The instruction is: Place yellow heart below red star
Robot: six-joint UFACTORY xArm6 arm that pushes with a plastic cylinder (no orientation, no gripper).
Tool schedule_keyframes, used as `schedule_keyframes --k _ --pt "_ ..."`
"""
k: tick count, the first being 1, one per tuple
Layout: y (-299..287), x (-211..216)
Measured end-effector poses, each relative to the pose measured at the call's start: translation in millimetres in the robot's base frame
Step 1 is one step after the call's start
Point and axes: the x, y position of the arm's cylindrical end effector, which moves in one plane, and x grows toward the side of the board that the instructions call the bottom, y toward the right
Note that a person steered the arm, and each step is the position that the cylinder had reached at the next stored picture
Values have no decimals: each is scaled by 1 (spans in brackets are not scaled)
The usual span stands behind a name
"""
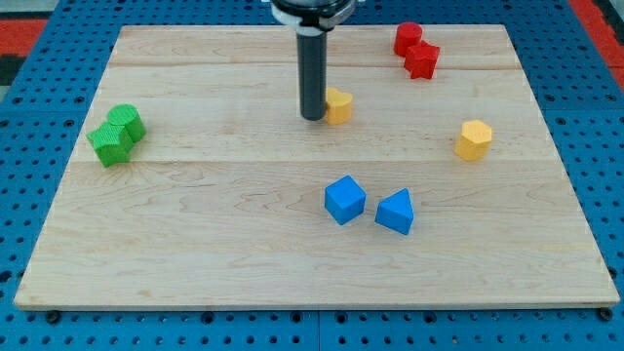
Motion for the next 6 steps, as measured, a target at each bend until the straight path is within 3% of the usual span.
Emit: schedule_keyframes --k 2,3,4,6 --pt "67 -1" --pt "69 -1" --pt "17 -2" --pt "98 -11"
